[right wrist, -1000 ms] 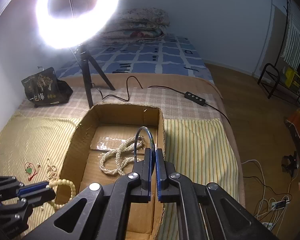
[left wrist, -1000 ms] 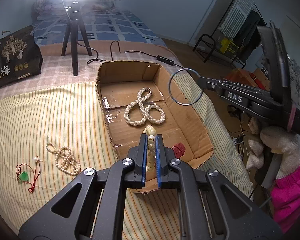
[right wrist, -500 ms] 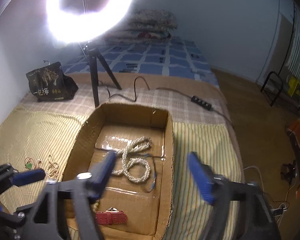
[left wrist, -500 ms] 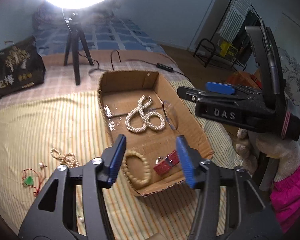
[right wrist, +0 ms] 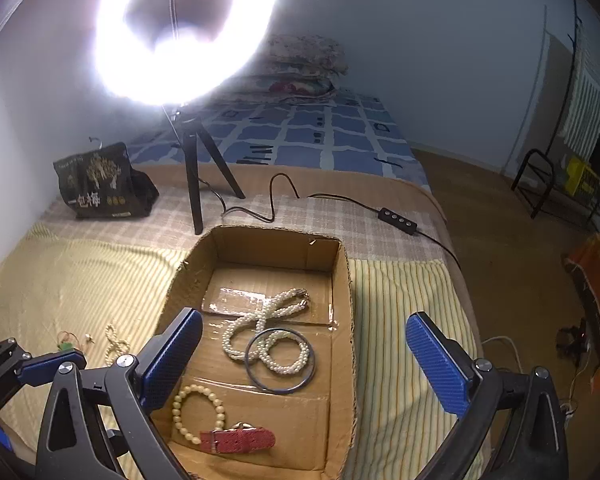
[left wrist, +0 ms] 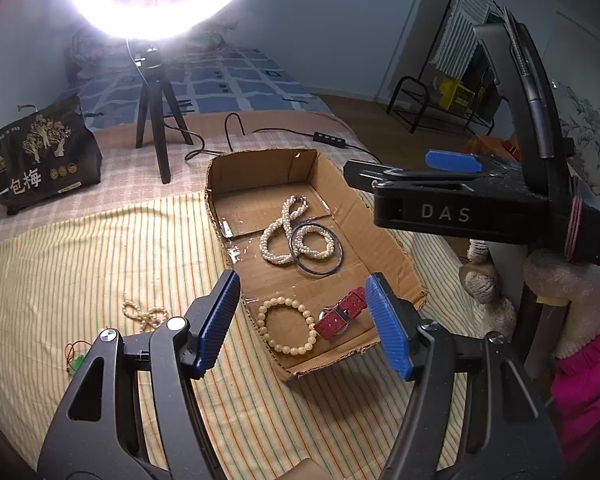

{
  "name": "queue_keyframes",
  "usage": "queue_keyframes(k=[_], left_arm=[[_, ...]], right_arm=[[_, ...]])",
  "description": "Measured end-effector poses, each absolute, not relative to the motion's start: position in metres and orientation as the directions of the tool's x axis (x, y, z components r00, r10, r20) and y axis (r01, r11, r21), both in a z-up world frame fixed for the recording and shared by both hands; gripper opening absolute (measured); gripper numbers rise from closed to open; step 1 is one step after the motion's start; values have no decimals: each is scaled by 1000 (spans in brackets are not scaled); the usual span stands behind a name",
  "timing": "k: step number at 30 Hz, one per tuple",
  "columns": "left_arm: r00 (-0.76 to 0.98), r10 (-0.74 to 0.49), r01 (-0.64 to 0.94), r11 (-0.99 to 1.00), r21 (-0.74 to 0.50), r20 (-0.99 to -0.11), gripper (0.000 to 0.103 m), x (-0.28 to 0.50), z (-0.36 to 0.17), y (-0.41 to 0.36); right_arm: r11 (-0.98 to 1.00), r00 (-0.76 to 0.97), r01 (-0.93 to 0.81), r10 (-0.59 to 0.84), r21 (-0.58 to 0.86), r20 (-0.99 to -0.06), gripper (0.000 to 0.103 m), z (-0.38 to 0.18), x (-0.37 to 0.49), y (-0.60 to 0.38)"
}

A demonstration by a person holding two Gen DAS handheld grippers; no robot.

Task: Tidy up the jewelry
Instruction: 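Lift both tools away from the box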

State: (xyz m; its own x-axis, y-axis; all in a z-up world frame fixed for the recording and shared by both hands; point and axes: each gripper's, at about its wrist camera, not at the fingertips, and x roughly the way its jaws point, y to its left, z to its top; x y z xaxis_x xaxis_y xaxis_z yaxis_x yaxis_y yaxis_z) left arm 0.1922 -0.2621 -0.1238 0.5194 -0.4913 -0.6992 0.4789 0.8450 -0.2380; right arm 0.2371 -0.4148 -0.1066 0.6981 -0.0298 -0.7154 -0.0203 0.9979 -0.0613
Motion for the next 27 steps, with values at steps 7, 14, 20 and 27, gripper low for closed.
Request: queue_keyframes(k=[7,14,20,27], left_arm=[[538,-488,470,851,-236,-688,67,186,-116,-244],[572,-458,436,872,-221,-680,67,182,-106,-210],[600,-418,372,901,-225,-682,67,178,-110,-158],[623,-335,269,940,-209,-707,67,176,-124,-91]], right_arm=[[999,707,13,-36,-38,-706,103,-97,225,-415],[1000,718,-5,-7,-15,-696,103,-87,206,-405],[998,744,-51,22,-24,-668,103,-86,184,-387],[986,760,-147,66,-73,-647,103,-90,160,-351]])
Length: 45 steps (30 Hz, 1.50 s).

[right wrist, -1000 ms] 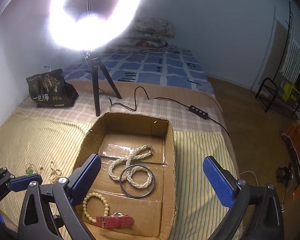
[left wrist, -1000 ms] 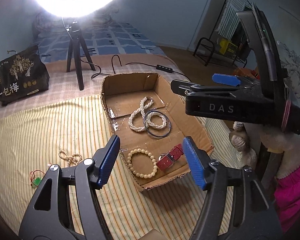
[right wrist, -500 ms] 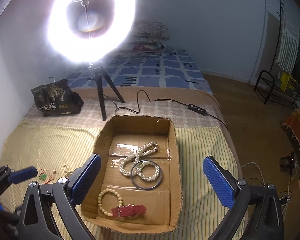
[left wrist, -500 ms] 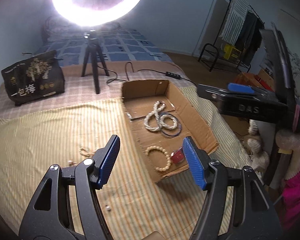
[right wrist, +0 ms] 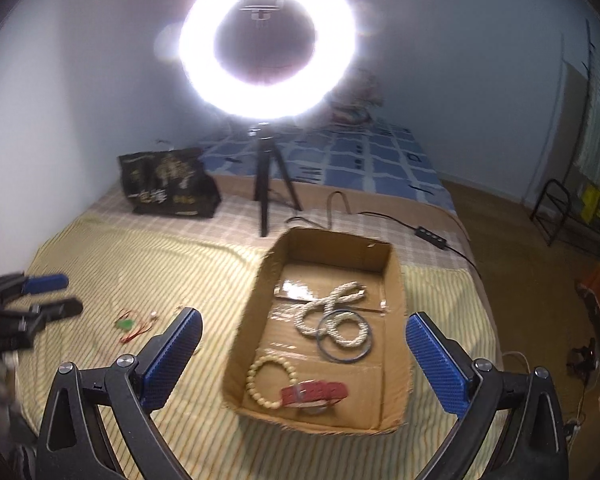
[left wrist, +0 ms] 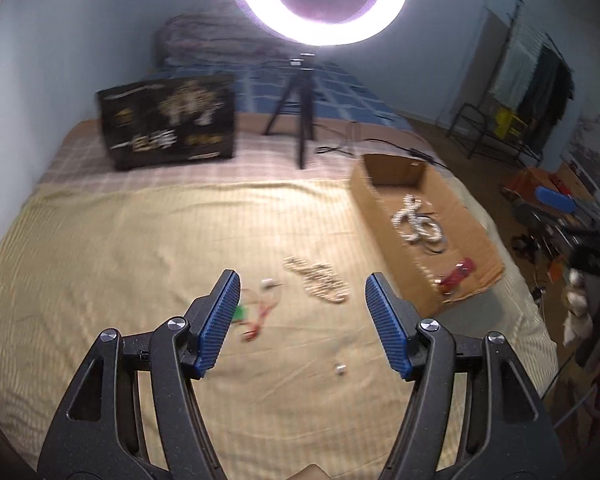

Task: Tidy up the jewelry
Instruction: 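Lift both tools away from the box, then move left tool to the green jade pendant while right tool moves to a pearl stud earring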

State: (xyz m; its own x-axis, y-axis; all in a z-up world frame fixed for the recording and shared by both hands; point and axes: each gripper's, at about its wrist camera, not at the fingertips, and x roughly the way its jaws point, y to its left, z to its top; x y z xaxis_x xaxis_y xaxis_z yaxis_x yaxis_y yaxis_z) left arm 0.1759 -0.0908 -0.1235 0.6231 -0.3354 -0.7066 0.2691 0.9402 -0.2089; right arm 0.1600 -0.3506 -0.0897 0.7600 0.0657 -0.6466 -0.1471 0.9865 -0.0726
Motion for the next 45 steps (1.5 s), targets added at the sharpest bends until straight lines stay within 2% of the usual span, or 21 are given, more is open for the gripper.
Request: queue_keyframes(k=[6,13,18,20,22,27,28,30,32,36,38,39,45], left_arm=[[636,-297,198,955,-222,-712,67,178,-128,-50],[627,-286,161,958,-238,-725,67,181,-138,-22],[612,-288,155,957,-245,-737,66,184,-148,-14],[601,-297,160,954,-252,-742,62,185,-152,-13],[588,-301,164,953,-253,-751,61,187,-157,-13],[556,-326,174,945,-277,-764,61,189,-169,-15],[548,-331,180,943,-279,-768,61,190,-173,-17],[529,-336,189,942,-277,-779,61,192,-178,-22],[516,-337,200,941,-272,-787,61,193,-184,-26],[498,-332,231,941,-246,-802,60,196,-195,-38],[491,-325,236,943,-236,-808,54,200,-199,-42],[488,-321,235,944,-232,-812,54,202,-202,-44],[481,-303,219,950,-222,-823,54,215,-216,-56]], right_arm=[[980,743,-195,122,-38,-658,102,-98,147,-327],[974,712,-226,173,12,-681,97,-108,137,-315],[964,669,-262,210,39,-713,90,-126,133,-305],[958,651,-282,223,41,-726,88,-134,130,-299],[951,628,-306,240,49,-740,84,-143,128,-293],[930,577,-363,278,65,-768,83,-164,122,-277],[924,564,-376,286,68,-775,77,-168,121,-274],[913,534,-401,298,73,-791,71,-177,121,-267],[905,512,-418,305,77,-803,70,-185,123,-262],[891,473,-445,320,91,-821,59,-200,126,-252],[888,457,-451,321,95,-830,54,-206,128,-248],[887,452,-451,319,95,-833,51,-209,129,-247],[889,440,-446,320,105,-839,48,-223,136,-240]])
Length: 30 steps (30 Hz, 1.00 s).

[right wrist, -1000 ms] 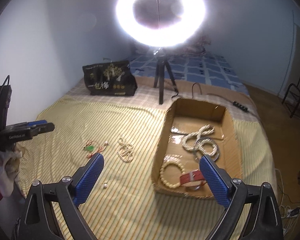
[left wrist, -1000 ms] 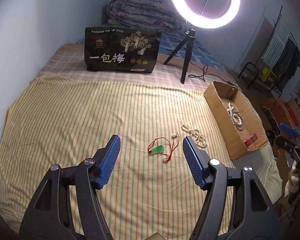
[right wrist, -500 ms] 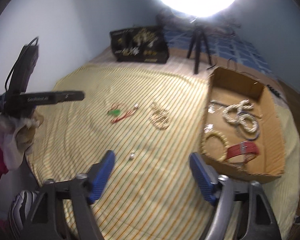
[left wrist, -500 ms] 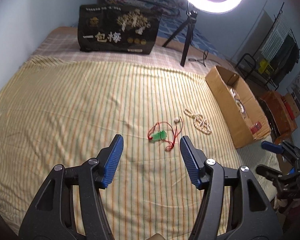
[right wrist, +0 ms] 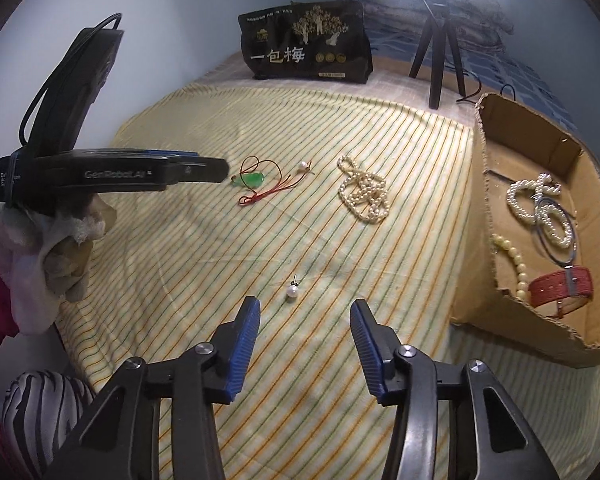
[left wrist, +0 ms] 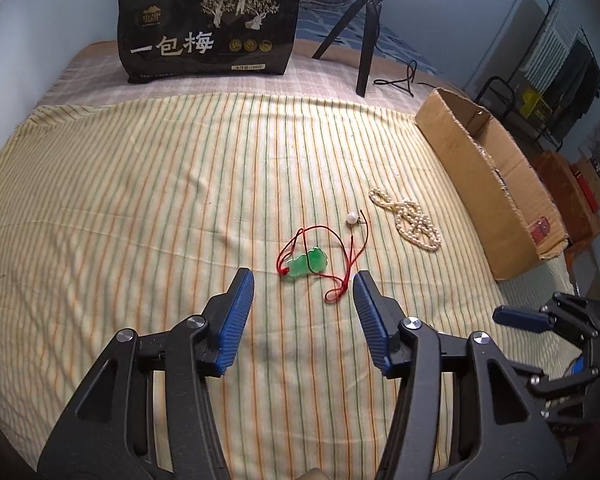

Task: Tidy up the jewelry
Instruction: 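Move left tool to the green jade pendant while right tool moves to a pearl stud earring, then close left tool on the jade pendant while right tool closes on the pearl earring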

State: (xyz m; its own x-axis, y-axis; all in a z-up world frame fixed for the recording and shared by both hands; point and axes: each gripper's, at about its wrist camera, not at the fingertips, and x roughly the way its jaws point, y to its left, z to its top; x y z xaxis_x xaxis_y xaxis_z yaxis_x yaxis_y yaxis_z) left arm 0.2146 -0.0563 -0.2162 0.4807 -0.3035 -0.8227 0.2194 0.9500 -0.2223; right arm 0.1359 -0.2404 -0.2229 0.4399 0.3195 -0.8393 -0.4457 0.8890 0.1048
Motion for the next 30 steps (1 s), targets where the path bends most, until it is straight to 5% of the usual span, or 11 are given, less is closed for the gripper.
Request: queue_keyframes(k=[30], left_arm=[[540,-167,136,985,-110,-825,44,231,-250,-83]], right_arm=[[896,438,-432,309,103,-845,33,-251,147,-226]])
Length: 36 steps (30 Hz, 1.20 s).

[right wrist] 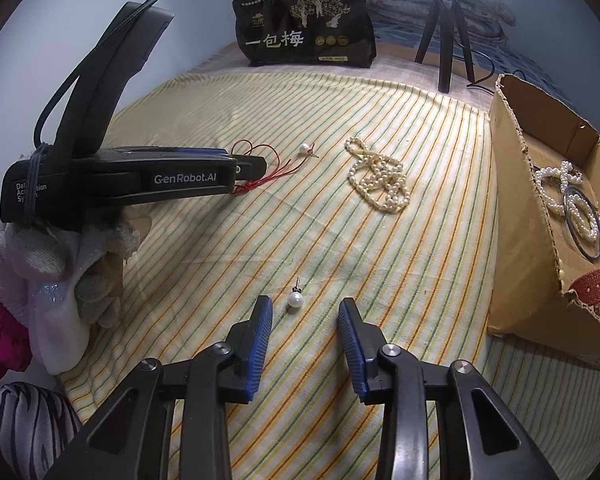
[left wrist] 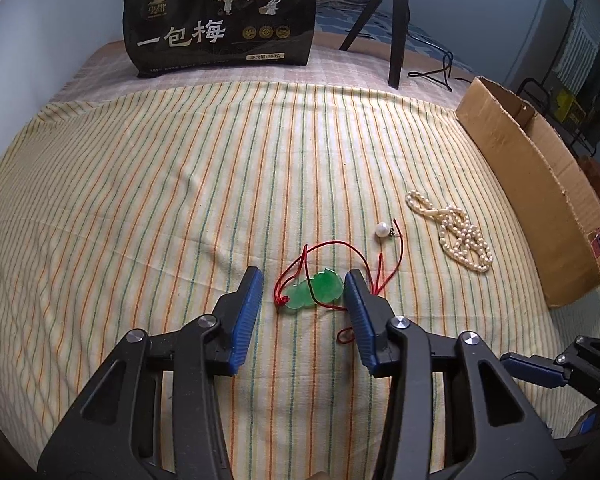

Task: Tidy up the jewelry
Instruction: 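Close left tool on the jade pendant while right tool closes on the pearl earring, then carry the pendant in left tool while right tool carries the earring over the box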

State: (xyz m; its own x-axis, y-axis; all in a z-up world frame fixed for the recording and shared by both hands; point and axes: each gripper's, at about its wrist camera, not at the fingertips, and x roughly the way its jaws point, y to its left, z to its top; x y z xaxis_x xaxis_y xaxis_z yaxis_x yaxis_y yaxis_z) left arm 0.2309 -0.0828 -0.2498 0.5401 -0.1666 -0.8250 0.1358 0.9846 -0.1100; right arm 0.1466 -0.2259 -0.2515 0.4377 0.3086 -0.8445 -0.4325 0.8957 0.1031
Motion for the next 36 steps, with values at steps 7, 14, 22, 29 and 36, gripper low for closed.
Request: queue_keyframes(k=[7,14,22,29,36], left_arm=[[554,-138,142,987,-70,-821,31,230,-251,-86],[552,-145,150,986,-73,-821,29,230,-251,-83],[539,-165,141,984,-105,-826,29,227,-243,-77],[560,-184,134,982,-130,-808,29,217,-223,-62],[587,-199,158,979,-130,-785,29,200,-199,-57]], right_arm=[[897,446,-435,294,82,-846,25,-253,146,-223],[884,449,-465,275,40,-850,15,-253,149,-212],[888,457,-457,278,45,-845,6,-249,145,-213],[897,477,-434,303,79,-825,6,-235,133,-223],[907,512,-412,310,89,-801,6,-217,121,-238]])
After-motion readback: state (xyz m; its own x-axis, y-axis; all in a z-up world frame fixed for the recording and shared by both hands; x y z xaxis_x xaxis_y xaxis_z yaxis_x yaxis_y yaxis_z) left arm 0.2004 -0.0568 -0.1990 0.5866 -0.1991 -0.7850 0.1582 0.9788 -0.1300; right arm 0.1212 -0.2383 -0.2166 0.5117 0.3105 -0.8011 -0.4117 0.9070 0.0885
